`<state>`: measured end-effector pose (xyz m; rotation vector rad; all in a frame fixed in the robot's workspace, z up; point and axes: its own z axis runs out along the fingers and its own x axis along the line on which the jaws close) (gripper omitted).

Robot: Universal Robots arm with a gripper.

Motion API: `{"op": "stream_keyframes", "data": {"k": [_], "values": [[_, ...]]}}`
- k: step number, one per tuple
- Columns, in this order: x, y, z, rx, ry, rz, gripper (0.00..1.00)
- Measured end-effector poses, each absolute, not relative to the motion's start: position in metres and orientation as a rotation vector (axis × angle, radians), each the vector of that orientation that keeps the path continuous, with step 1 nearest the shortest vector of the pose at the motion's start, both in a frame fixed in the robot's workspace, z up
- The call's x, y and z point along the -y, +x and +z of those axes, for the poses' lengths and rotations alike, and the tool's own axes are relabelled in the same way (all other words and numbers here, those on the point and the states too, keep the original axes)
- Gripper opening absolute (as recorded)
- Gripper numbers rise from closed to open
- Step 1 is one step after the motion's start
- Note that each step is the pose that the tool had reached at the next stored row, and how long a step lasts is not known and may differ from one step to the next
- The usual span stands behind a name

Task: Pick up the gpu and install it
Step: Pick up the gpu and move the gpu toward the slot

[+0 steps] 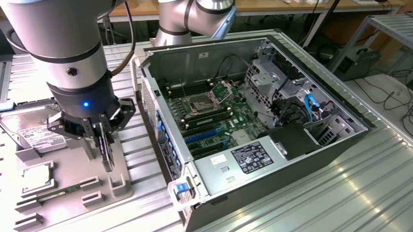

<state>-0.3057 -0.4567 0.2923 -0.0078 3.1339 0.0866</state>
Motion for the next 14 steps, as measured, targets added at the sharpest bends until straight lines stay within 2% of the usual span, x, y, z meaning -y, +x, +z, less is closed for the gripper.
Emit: {"op": "stream_keyframes", "data": {"k": [14], "values": [[0.457,-0.306,0.32,-3.134,-0.008,0.087,0.27]]}}
